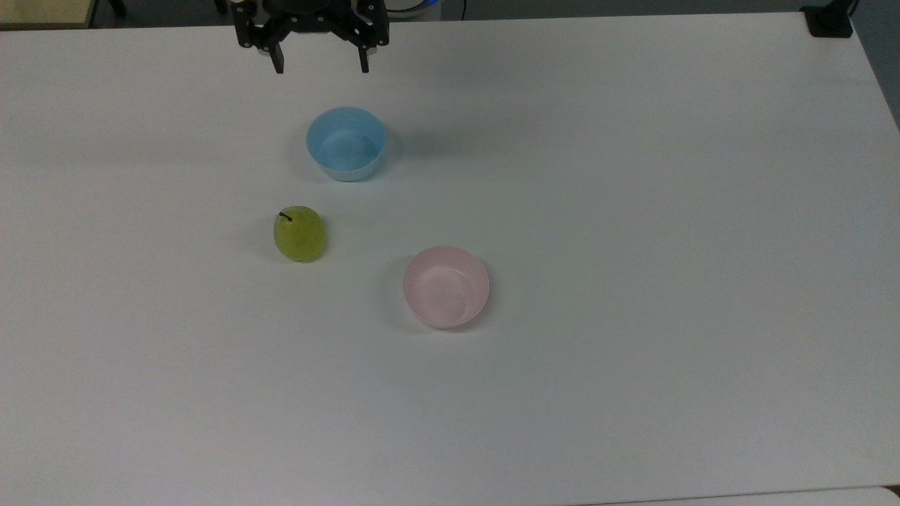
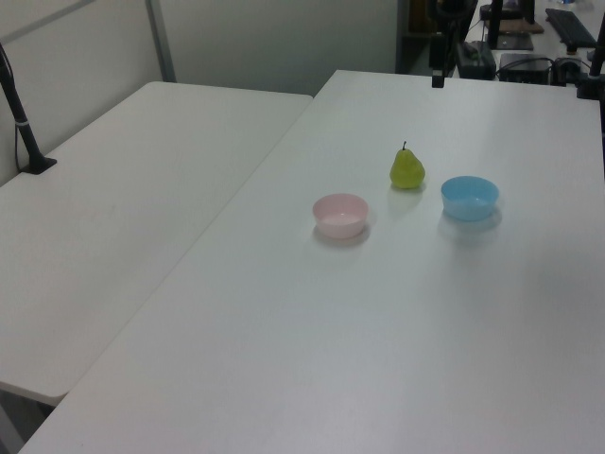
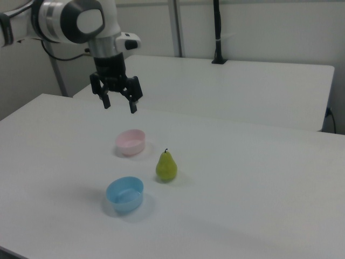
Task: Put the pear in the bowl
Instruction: 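Move the open gripper down over the green pear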
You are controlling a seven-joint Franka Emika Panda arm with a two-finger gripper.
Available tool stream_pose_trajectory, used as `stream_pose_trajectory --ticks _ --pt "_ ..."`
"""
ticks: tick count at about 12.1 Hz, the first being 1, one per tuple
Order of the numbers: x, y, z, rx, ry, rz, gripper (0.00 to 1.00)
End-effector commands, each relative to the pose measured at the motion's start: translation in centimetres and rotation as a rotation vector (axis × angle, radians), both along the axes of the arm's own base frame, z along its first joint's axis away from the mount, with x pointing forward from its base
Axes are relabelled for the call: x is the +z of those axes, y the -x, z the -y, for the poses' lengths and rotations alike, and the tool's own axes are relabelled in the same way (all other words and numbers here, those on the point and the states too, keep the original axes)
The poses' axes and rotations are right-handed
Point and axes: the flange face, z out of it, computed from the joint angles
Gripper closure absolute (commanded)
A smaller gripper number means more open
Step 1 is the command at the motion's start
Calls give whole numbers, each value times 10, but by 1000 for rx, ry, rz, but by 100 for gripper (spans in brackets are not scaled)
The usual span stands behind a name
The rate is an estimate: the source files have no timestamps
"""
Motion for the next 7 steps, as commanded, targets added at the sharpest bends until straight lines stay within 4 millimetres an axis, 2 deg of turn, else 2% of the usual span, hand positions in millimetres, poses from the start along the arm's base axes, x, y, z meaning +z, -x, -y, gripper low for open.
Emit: stream_pose_trajectory --ticks 1,7 --pt "-33 -12 23 32 16 12 0" --pt "-120 -42 49 59 35 -5 0"
